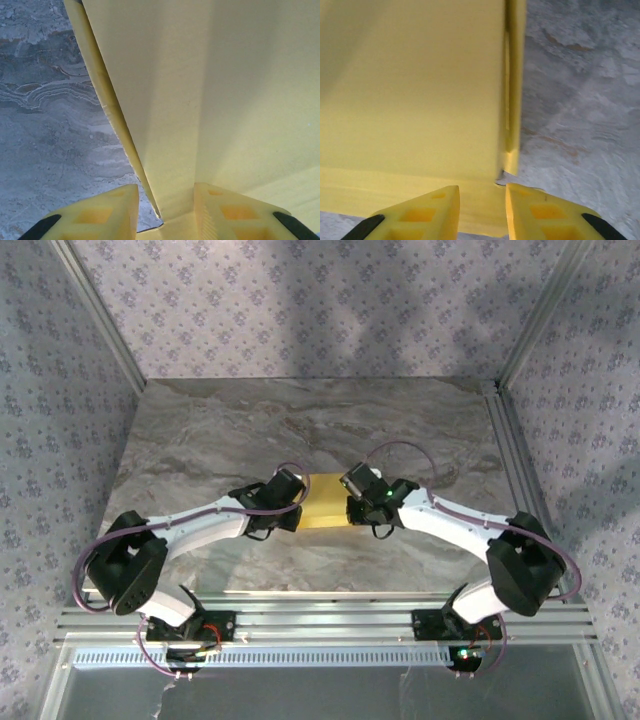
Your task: Fold the paper box
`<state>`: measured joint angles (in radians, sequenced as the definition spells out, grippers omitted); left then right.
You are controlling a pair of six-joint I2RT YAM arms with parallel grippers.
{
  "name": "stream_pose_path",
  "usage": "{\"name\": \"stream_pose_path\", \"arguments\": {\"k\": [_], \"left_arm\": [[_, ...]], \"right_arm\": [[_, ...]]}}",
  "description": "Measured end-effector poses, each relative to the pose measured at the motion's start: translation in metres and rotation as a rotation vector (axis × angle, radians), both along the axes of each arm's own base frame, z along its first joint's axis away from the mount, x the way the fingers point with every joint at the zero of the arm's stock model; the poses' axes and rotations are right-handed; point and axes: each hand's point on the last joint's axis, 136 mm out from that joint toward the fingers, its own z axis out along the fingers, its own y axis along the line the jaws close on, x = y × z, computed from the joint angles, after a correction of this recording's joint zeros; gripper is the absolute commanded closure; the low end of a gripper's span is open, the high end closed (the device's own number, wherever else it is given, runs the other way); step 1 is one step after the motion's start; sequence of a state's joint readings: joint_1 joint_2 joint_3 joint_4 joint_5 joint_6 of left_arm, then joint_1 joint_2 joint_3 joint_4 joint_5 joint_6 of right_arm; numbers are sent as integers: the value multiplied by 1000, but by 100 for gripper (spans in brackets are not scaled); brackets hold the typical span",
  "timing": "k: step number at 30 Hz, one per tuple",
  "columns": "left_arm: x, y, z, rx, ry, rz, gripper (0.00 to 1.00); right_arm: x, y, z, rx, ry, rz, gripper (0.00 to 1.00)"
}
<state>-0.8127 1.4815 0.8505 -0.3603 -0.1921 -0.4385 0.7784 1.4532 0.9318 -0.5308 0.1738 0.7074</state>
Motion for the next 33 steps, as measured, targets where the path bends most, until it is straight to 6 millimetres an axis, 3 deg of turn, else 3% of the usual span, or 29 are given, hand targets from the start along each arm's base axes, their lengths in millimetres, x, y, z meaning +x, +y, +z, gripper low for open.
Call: {"name": "stream_pose_path", "arguments": {"k": [6,33], "left_arm": [[0,-1,-1,8,6,5,66],[0,-5,-2,2,12,22,67]], "right_arm": [[-4,-13,-10,-25,20,-23,69],[-2,-8,-29,155,90,-70,66]]}}
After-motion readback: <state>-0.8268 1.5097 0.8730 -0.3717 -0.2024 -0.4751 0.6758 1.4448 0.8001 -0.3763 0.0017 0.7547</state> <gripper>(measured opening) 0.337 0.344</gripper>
